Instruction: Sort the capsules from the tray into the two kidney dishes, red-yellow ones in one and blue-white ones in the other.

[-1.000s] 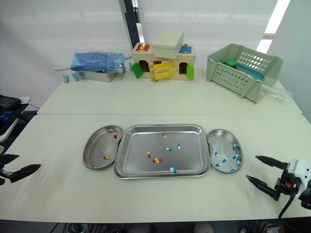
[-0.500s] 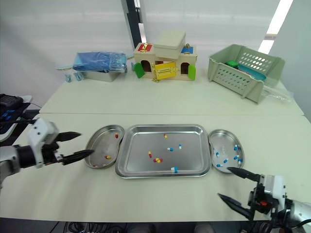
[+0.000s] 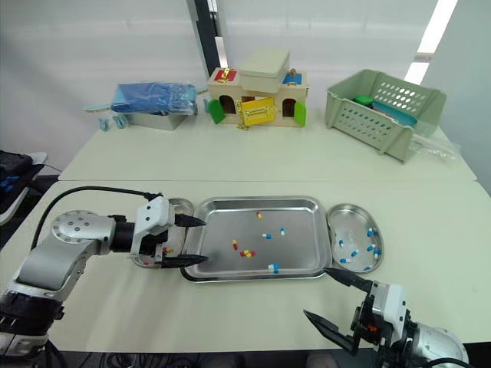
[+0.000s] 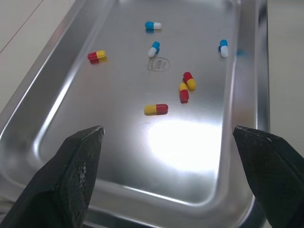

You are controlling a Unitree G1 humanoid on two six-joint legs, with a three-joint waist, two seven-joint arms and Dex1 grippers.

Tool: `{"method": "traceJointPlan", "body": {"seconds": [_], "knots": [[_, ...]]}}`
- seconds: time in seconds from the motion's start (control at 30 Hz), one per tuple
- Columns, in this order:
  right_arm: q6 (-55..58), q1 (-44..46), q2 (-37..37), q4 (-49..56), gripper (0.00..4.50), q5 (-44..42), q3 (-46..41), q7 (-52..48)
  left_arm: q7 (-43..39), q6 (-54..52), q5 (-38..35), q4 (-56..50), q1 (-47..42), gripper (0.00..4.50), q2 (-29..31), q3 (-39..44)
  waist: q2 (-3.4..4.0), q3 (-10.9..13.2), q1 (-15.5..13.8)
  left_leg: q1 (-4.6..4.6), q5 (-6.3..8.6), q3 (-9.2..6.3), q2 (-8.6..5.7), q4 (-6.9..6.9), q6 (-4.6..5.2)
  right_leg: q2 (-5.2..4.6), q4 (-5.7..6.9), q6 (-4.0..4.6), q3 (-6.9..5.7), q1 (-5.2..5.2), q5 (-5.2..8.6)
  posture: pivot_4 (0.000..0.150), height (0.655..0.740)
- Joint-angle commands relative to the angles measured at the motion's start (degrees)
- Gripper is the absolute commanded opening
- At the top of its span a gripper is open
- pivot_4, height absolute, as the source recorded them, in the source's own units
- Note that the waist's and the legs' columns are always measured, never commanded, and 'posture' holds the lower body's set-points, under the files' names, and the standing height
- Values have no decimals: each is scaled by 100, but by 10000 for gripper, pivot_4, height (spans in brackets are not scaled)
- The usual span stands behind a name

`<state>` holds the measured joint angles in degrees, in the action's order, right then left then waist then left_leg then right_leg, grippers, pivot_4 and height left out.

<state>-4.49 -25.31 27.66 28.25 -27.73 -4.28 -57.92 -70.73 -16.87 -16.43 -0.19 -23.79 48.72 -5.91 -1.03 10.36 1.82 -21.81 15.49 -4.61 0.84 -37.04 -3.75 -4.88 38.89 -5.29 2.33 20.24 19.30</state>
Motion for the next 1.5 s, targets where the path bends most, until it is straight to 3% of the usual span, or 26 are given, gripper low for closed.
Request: {"method": "traceJointPlan", "body": {"seconds": [0.03, 0.4, 1.13, 1.27, 1.5], "knots": [[-283, -40, -35, -39, 45000, 57, -12, 41, 20, 413, 315, 350, -193, 44708, -202, -224, 0, 0, 0, 0, 0, 1, 0, -1, 0, 0, 0, 0, 1, -1, 0, 1500, 7400], [-653, -383, -131, -42, 45000, 172, 111, 228, 544, 322, 811, 898, -465, 44708, -850, -421, 0, 0, -1, 0, 0, -2, 0, -2, 0, 0, 2, 0, 0, -1, 0, 1500, 7400], [-354, -213, 17, 312, 45000, 142, 233, 741, 451, 175, 1158, 1054, -717, 44708, -1078, -781, 0, 0, 1, 0, 0, -3, -1, -2, 0, 0, 3, 0, 0, 0, 0, 1500, 7400], [-307, -204, 34, 384, 45000, 137, 236, 801, 482, 211, 1195, 1060, -705, 35881, -1087, -781, 0, 0, 2, 0, 0, -3, -1, -2, 0, 0, 3, 0, 0, 0, 0, 1500, 7400], [-175, -140, 60, 494, 45000, 129, 261, 904, 404, 127, 1181, 1015, -678, 35881, -1082, -811, -1, -1, 2, 1, 0, -3, -1, -2, 0, 0, 3, 0, 0, -1, 0, 1500, 7400]]}}
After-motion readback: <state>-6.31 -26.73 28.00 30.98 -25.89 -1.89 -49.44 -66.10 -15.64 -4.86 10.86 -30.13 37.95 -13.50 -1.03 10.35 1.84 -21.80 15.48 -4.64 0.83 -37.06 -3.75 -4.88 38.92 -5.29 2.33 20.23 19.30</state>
